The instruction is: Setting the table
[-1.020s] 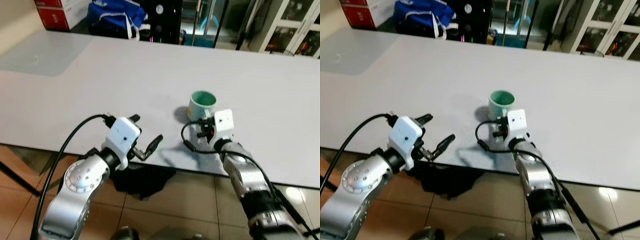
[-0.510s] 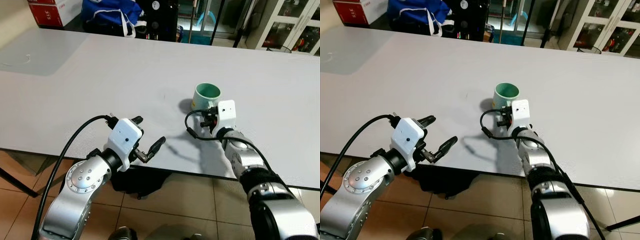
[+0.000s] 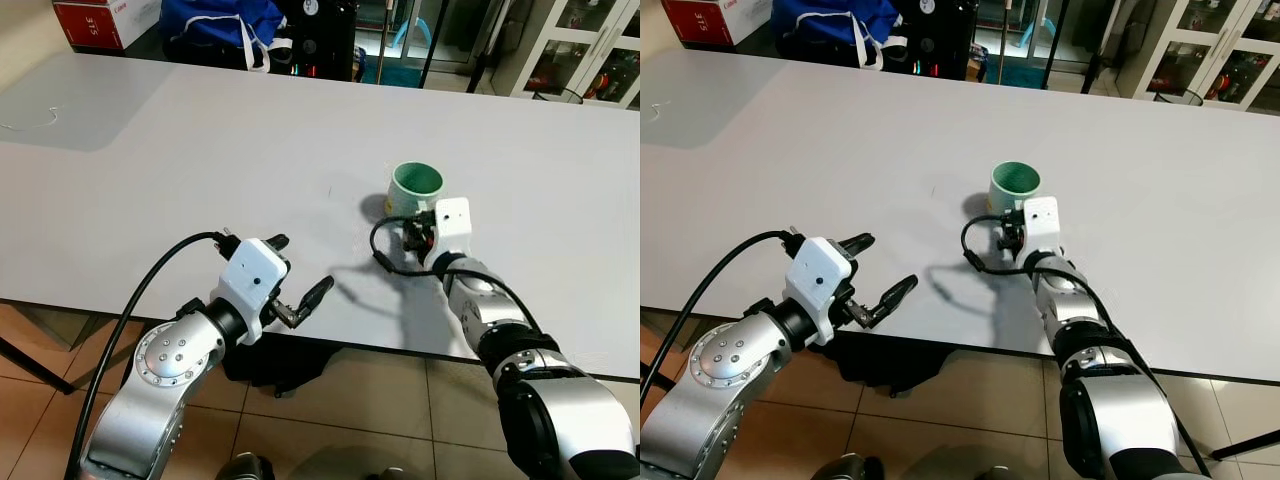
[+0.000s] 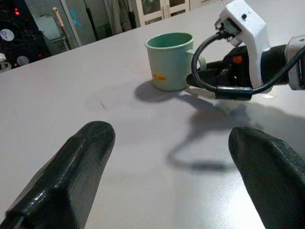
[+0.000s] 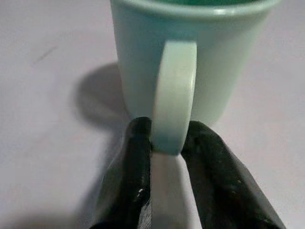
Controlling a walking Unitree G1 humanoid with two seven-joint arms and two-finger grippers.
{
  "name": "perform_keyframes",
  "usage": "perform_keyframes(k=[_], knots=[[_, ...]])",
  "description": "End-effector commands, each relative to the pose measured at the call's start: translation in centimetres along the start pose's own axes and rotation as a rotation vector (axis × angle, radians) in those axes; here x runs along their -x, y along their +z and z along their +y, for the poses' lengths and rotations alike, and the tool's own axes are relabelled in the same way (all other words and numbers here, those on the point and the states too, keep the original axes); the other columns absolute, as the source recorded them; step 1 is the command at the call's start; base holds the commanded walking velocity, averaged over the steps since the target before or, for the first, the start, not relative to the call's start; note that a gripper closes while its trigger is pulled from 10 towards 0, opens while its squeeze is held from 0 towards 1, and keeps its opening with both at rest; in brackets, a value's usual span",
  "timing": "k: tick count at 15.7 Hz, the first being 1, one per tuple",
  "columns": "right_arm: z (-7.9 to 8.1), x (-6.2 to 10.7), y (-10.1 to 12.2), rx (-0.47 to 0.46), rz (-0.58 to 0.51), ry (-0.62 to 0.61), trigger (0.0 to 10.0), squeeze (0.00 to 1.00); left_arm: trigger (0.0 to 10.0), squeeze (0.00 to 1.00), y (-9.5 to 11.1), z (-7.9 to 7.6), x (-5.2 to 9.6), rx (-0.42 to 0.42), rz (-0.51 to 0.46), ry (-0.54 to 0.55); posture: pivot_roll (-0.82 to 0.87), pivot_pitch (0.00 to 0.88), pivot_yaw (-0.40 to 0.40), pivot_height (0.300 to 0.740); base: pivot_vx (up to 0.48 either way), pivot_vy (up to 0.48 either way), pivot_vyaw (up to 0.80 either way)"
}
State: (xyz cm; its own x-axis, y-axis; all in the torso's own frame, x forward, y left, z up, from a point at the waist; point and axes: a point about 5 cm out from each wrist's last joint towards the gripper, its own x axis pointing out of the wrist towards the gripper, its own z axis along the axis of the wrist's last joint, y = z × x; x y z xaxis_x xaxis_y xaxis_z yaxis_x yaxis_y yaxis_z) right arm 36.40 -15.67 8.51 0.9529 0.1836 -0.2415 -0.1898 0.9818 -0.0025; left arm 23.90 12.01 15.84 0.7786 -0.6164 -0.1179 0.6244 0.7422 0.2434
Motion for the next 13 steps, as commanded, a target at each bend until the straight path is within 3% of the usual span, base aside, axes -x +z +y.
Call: perform_keyframes(k=[1,6,7,10,11,13], knots=[[0.0,0.0,0.2,0.018,-0.013,-0.005,10.0,1.00,10.0,0.00,0.4,-0.3,0.0,-0.005,-0.014,-0.016,-0.01,0.090,-0.036,0.740,0.000,0.000,0.00],[-0.8,0.6,0.4,-0.029,-0.109,-0.019,10.0,1.00,10.0,0.00,0.7,0.2,0.1,-0.029,-0.021,0.024,-0.02,0.080,-0.035,0.740,0.000,0.000,0.00],[-1.4,1.1,0.6,-0.039,-0.164,-0.055,10.0,0.00,10.0,0.00,0.8,0.5,0.3,-0.022,-0.024,0.049,-0.02,0.084,-0.035,0.740,0.000,0.000,0.00],[-2.2,4.4,-0.4,0.011,-0.256,-0.085,10.0,0.00,10.0,0.00,0.5,0.9,0.5,-0.017,-0.002,0.146,-0.03,0.088,-0.031,0.740,0.000,0.129,0.00],[-2.0,7.4,-0.2,0.047,-0.313,-0.089,10.0,0.00,10.0,0.00,0.4,1.4,0.6,-0.009,0.003,0.256,-0.04,0.089,-0.040,0.740,0.000,0.480,0.00],[-1.5,9.0,0.8,0.000,-0.351,-0.120,10.0,0.00,10.0,0.00,0.6,1.9,0.6,-0.026,-0.006,0.343,-0.04,0.090,-0.044,0.740,0.000,0.480,0.00]])
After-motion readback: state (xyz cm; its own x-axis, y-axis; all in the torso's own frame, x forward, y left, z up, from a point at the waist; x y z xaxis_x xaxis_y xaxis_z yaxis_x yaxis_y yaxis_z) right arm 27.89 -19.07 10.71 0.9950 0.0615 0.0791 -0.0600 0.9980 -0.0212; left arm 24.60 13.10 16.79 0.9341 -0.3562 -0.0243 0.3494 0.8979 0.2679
